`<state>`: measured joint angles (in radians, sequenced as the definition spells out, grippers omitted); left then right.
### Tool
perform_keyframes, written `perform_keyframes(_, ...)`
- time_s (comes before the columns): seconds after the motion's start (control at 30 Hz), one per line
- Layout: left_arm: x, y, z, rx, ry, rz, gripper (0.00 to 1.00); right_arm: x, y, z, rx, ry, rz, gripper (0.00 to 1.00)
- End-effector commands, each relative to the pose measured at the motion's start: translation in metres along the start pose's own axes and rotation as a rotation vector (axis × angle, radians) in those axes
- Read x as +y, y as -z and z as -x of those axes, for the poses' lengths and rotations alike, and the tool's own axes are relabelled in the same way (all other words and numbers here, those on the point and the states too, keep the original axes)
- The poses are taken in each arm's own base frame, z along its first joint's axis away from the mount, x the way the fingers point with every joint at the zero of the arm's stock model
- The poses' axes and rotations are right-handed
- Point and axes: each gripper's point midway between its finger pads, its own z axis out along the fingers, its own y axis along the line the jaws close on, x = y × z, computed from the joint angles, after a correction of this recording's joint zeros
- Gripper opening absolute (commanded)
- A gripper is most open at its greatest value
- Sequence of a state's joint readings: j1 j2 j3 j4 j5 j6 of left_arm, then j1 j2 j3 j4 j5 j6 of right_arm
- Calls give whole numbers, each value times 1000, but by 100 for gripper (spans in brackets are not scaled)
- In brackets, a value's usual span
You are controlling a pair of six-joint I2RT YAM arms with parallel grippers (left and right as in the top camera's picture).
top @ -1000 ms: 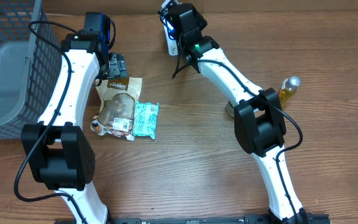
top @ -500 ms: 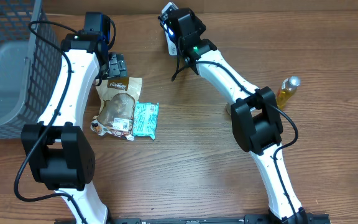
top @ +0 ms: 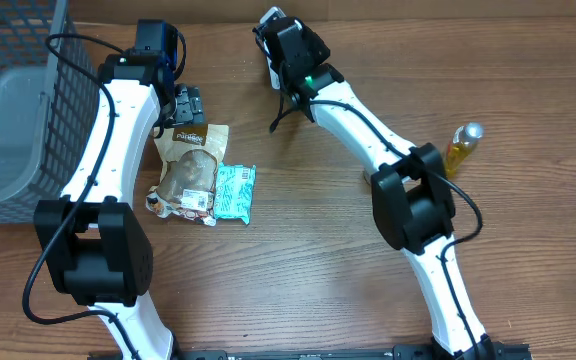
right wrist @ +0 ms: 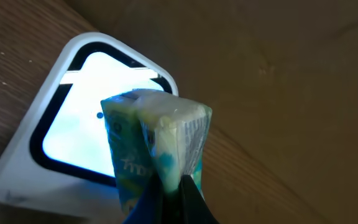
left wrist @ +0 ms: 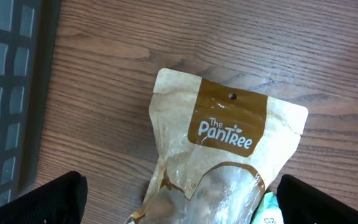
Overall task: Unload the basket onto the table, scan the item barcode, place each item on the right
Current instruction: 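Carry the tissue pack to the white scanner and hold it there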
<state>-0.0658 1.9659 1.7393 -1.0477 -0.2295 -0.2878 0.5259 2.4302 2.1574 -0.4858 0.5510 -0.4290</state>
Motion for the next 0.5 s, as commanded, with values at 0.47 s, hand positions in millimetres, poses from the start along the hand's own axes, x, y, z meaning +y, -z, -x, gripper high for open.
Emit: perform_keyframes(0.47, -1, 5, 5, -21, -2, 6, 99, -5, 139, -144, 770, -670, 193, 4)
